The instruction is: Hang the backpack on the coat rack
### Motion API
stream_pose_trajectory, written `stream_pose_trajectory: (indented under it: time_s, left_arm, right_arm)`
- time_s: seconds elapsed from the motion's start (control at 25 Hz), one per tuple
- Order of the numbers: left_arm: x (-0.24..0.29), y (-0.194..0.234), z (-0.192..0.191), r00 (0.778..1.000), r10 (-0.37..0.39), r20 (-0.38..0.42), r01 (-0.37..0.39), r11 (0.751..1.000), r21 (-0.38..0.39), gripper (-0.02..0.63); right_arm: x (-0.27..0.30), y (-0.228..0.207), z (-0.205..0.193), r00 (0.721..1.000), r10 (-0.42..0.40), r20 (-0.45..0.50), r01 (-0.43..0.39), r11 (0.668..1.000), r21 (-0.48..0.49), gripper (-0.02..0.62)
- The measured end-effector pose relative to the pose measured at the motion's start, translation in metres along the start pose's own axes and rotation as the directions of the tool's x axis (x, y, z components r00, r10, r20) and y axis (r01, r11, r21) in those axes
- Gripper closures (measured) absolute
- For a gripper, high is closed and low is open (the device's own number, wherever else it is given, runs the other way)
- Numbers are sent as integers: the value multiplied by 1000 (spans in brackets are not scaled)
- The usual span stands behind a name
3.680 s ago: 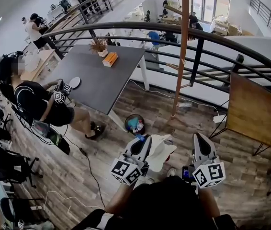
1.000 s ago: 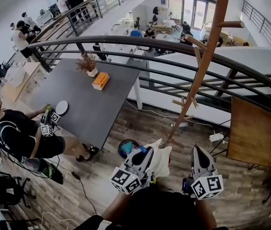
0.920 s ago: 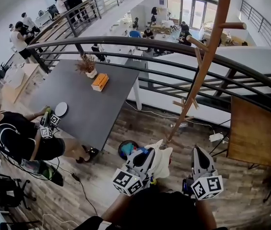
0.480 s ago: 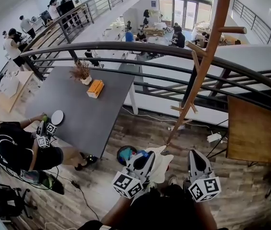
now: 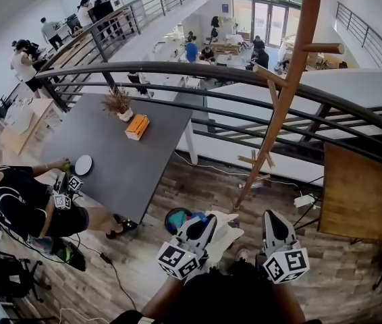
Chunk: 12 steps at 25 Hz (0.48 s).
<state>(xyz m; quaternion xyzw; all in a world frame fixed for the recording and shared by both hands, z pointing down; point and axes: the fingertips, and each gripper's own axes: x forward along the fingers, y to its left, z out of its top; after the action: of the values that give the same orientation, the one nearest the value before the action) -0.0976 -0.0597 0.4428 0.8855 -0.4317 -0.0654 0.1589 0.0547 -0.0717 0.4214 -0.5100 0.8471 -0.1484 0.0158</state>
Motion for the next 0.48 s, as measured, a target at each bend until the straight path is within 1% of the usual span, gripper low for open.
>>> stream_pose_trajectory:
  time_s: [0.28, 0.48]
  left_arm:
    - [20, -2, 3, 1000, -2, -2, 2, 1000, 1, 595]
    - [39, -9, 7, 999, -36, -10, 36, 999, 32, 594]
  right_arm:
    - [6, -22, 15, 1000, 27, 7, -27, 1000, -6, 584]
    - [14, -35, 22, 999, 48, 14, -48, 999, -13, 584]
